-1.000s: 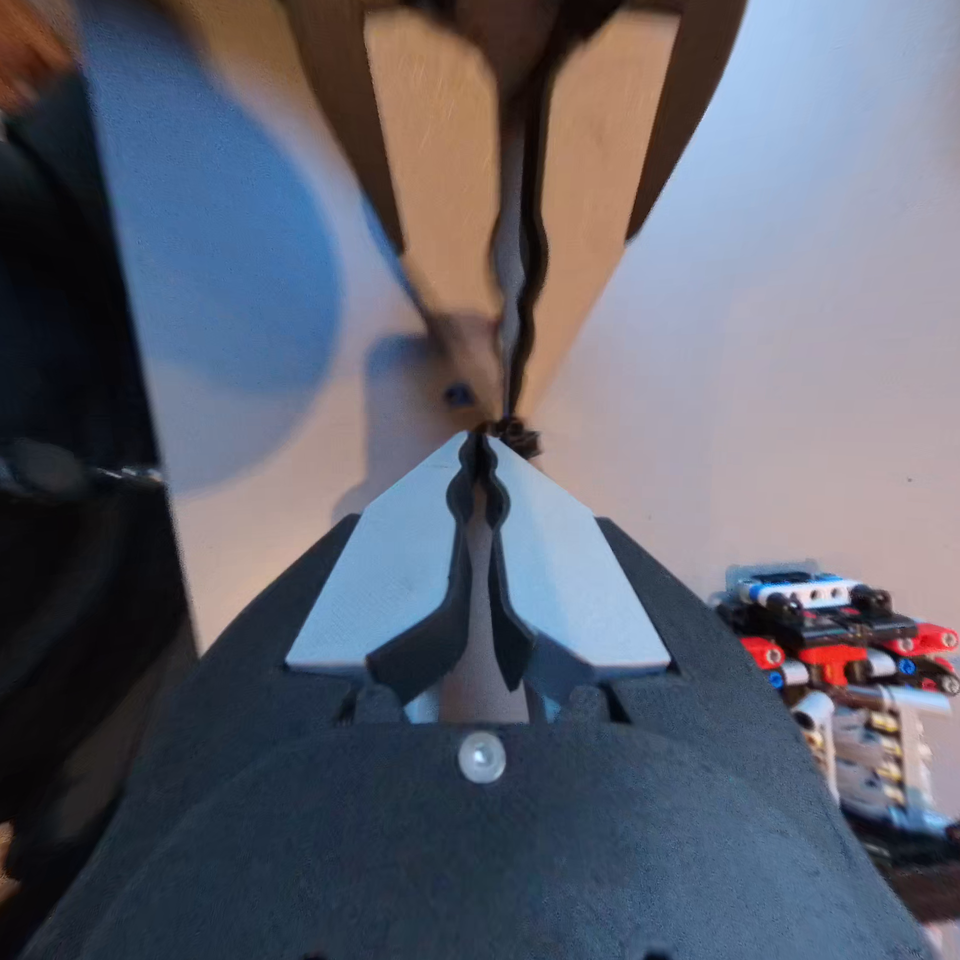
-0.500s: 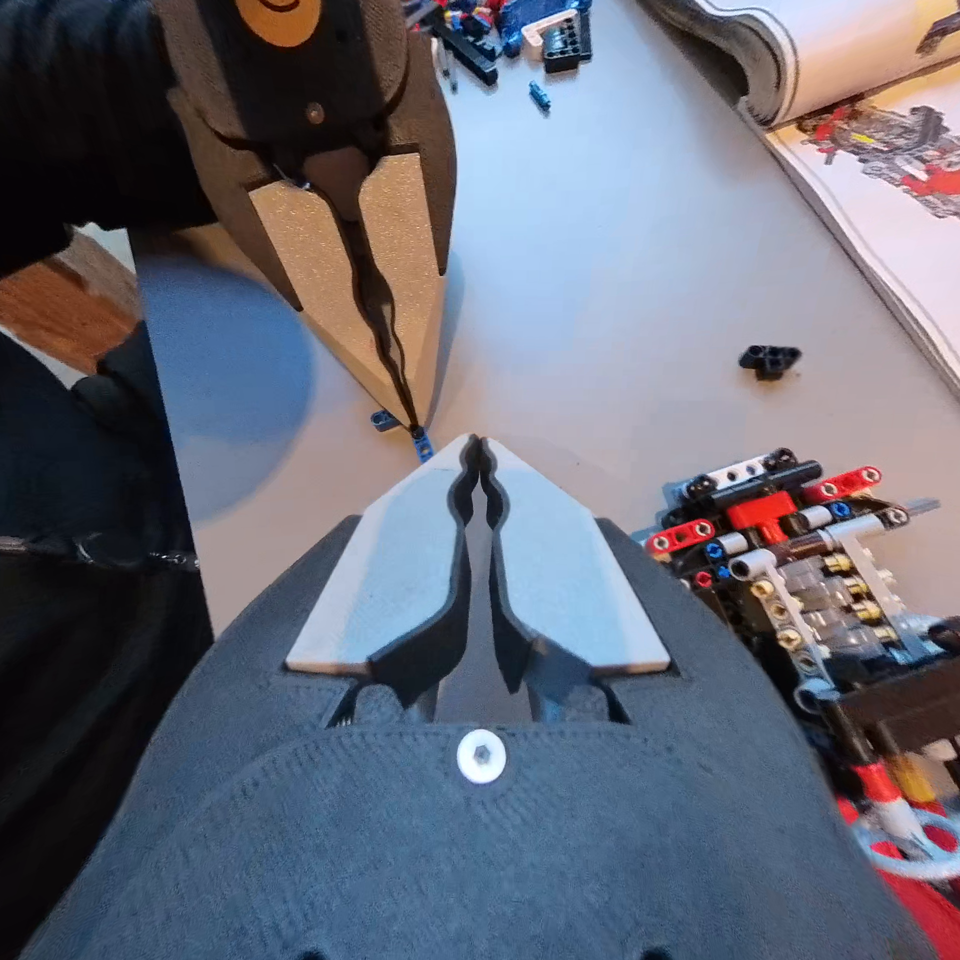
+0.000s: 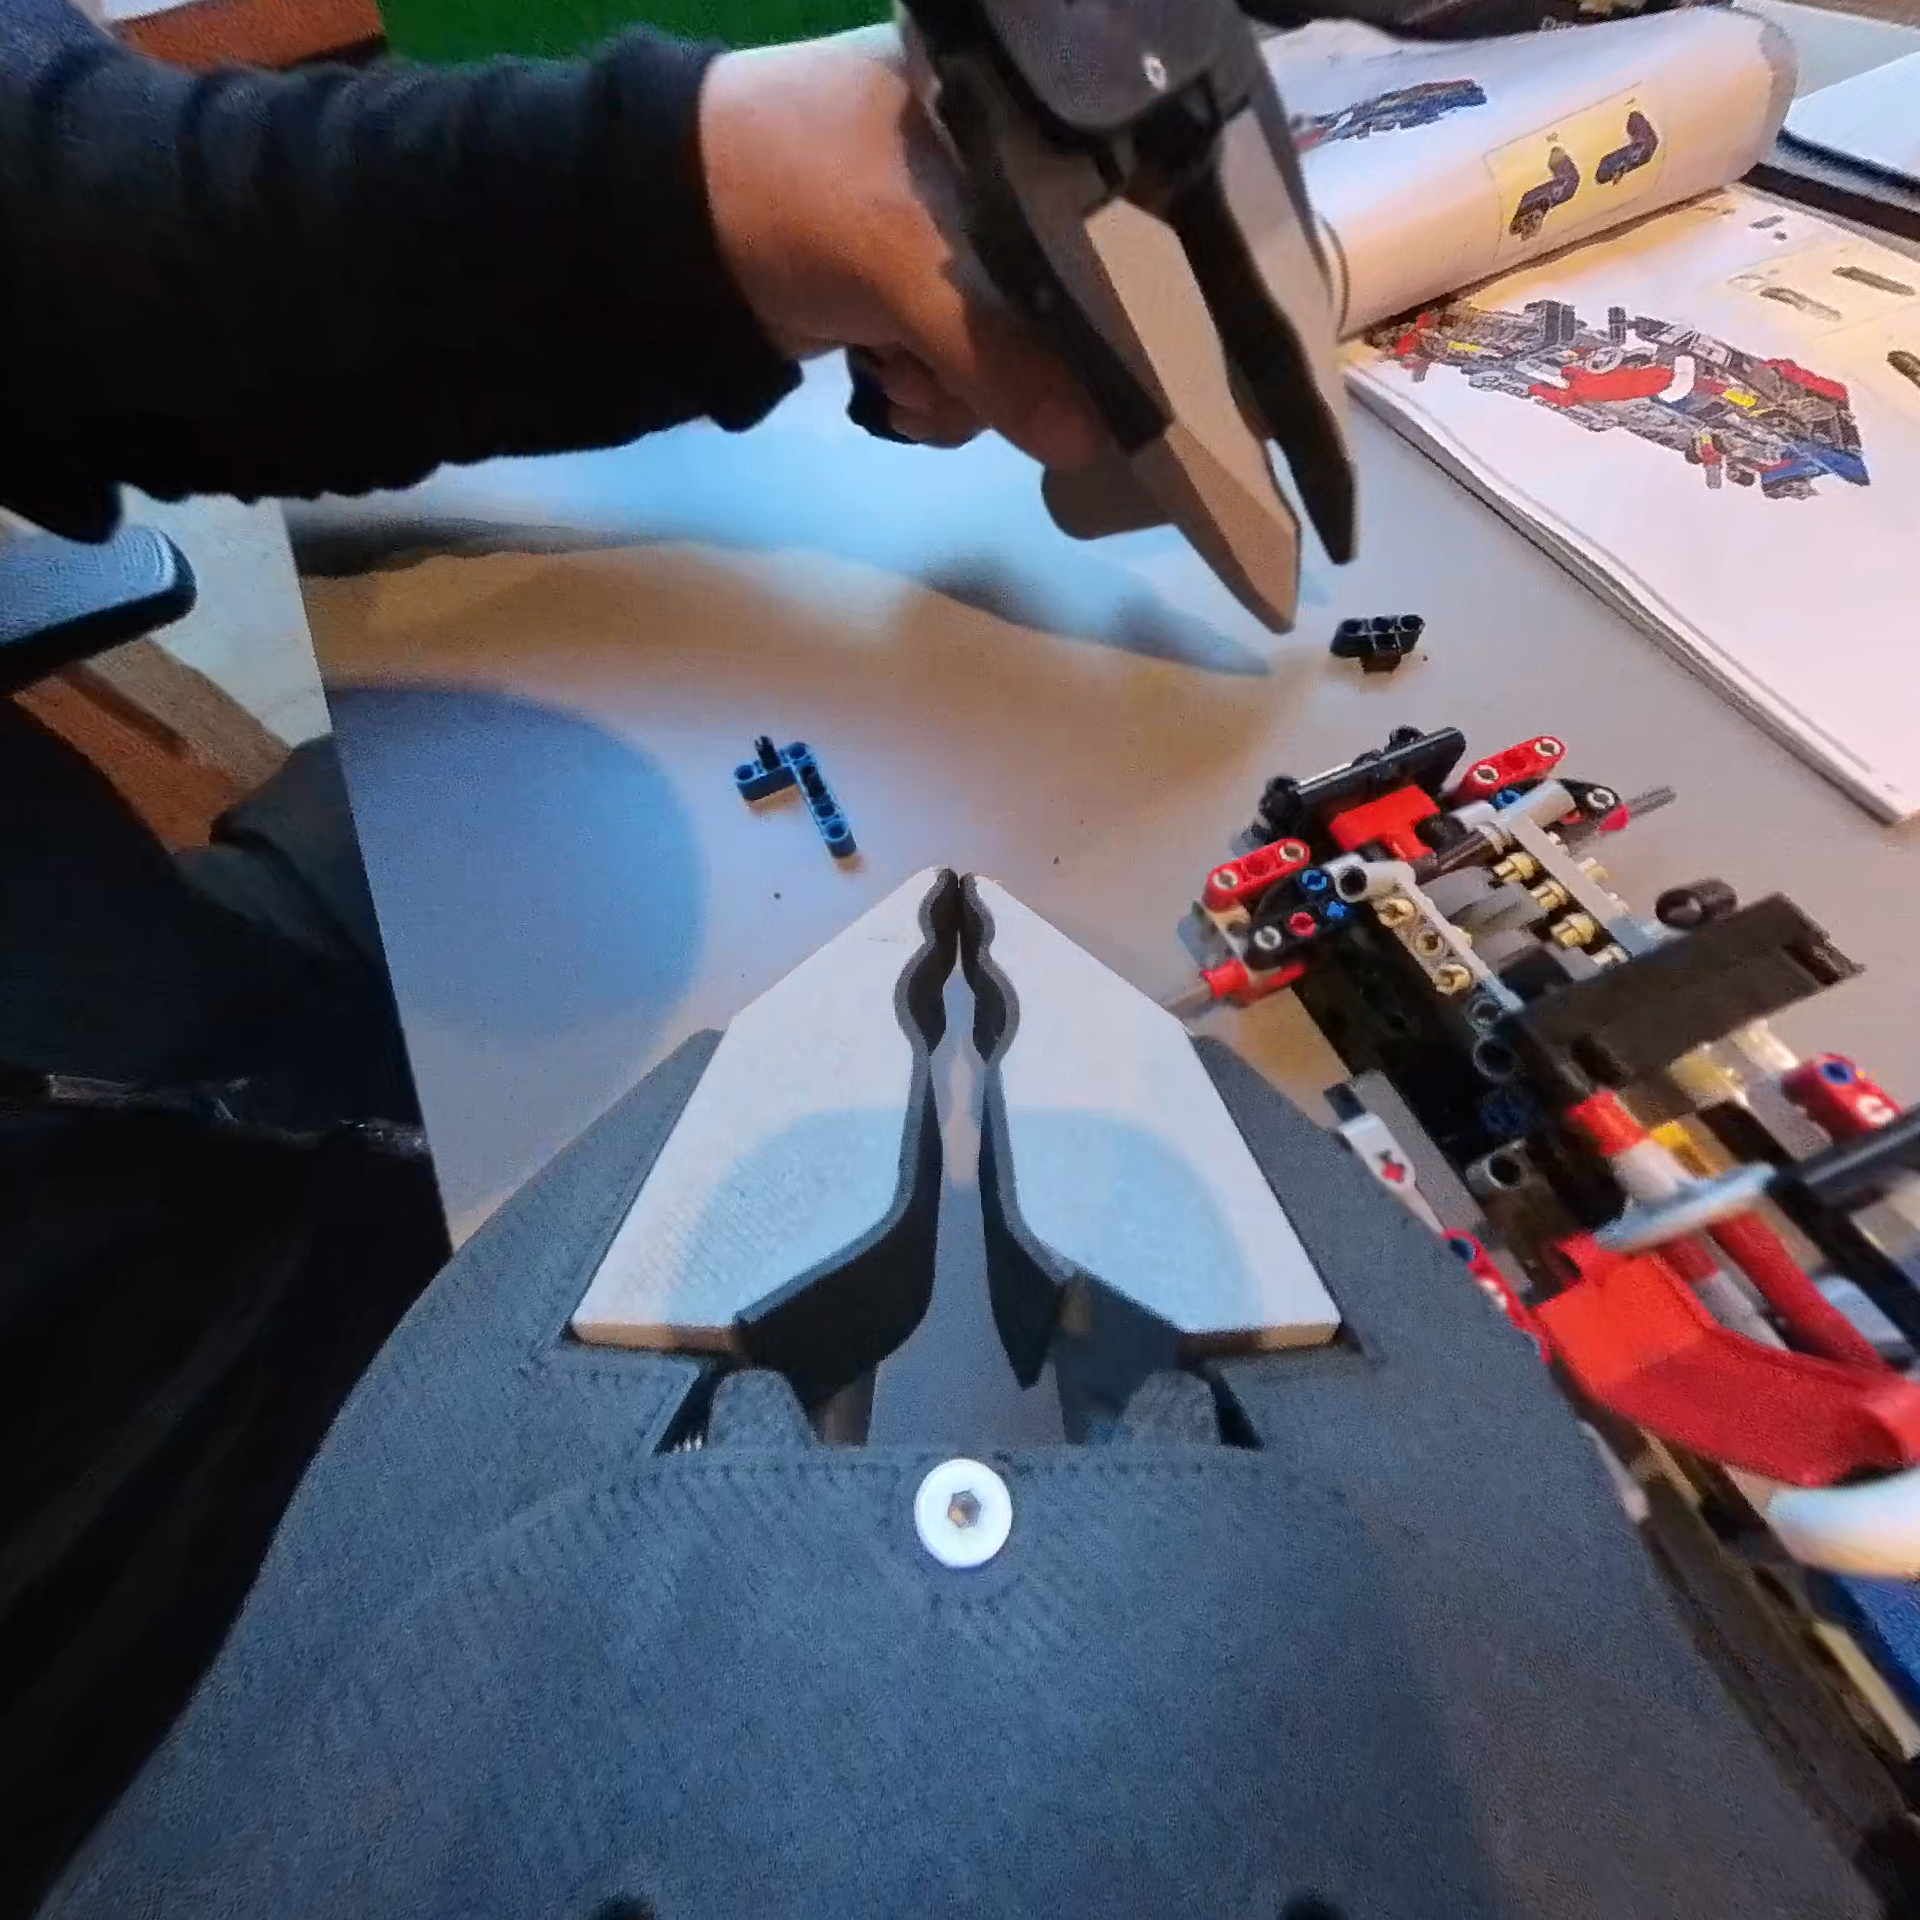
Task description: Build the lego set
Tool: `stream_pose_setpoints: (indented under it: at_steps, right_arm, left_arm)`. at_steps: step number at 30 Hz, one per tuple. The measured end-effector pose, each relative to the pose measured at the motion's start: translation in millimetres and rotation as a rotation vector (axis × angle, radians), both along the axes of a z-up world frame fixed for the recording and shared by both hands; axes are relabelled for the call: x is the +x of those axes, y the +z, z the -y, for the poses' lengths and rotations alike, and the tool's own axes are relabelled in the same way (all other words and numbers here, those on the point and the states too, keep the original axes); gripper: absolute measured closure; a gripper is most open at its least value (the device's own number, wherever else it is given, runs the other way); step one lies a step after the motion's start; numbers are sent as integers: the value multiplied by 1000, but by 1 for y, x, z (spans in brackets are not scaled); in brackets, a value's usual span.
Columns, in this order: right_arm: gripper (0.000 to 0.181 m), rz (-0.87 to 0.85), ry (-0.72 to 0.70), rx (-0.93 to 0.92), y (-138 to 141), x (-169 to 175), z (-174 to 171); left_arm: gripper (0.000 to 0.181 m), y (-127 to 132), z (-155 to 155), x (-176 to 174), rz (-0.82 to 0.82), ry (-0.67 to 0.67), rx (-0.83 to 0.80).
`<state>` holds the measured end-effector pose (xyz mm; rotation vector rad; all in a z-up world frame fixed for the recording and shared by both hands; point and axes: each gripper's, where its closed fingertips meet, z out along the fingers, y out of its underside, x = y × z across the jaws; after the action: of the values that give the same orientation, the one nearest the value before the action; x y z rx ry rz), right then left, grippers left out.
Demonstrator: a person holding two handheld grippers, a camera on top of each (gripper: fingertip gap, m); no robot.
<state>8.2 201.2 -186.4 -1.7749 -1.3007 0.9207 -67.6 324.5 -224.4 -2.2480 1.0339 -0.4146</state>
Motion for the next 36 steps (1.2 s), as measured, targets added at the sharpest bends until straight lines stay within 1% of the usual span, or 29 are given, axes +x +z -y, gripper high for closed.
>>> stream_pose_setpoints:
  at_steps: [2, 4, 5, 6, 7, 9, 12, 14, 17, 20, 24, 26, 27, 30, 32, 33, 34, 36]
  right_arm:
    - [181, -17, -7, -9, 0, 9, 1]
    - [181, -37, -15, -17, 1, 18, 1]
    - [181, -48, -17, -22, 2, 22, 1]
    - [181, -57, -19, -27, 4, 25, 1]
    - [181, -65, -19, -34, 5, 28, 2]
    - [181, -73, -15, -44, 7, 34, 7]
    - [181, -74, -7, -45, 7, 39, 18]
    - [181, -80, 19, -86, 2, 35, 28]
    - [181, -58, 80, -152, -6, 23, 39]
    - [181, -62, 101, -170, -1, 5, 39]
    - [181, -93, 129, -197, 8, -12, 32]
    - [181, -101, 147, -214, 7, -17, 28]
    - [173, -100, 143, -215, 5, -18, 24]
    - [174, -91, 131, -208, -2, -18, 16]
    - [174, -96, 126, -208, -1, -17, 11]
    - [165, -112, 109, -208, 1, -18, 6]
    - [150, -141, 95, -220, 5, -21, 2]
    - [152, -187, 93, -276, 9, -25, -2]
  left_arm:
    - [154, -7, -9, 4, -51, 0, 6]
    - [158, -12, -18, 5, -88, 11, 14]
    - [172, -12, -19, 7, -82, -5, 19]
    - [172, -12, -20, 9, -85, -22, 18]
    - [173, -13, -17, 8, -93, -41, 8]
    - [174, -12, 0, 3, -132, -92, -6]
    - [174, 3, 40, -4, -192, -173, 136]
    - [174, 14, 68, 0, -193, -212, 261]
    - [174, 24, 91, 3, -203, -198, 466]
    - [173, 35, 97, -2, -188, -159, 679]
    - [174, 45, 97, -17, -154, -106, 810]
    - [174, 47, 95, -20, -150, -101, 836]
    - [173, 47, 94, -21, -143, -97, 836]
    - [173, 47, 87, -23, -125, -76, 830]
    - [174, 50, 86, -21, -116, -82, 850]
    - [173, 51, 87, -19, -130, -95, 870]
    - [173, 53, 88, -17, -158, -112, 903]
    - [173, 55, 96, -7, -252, -195, 998]
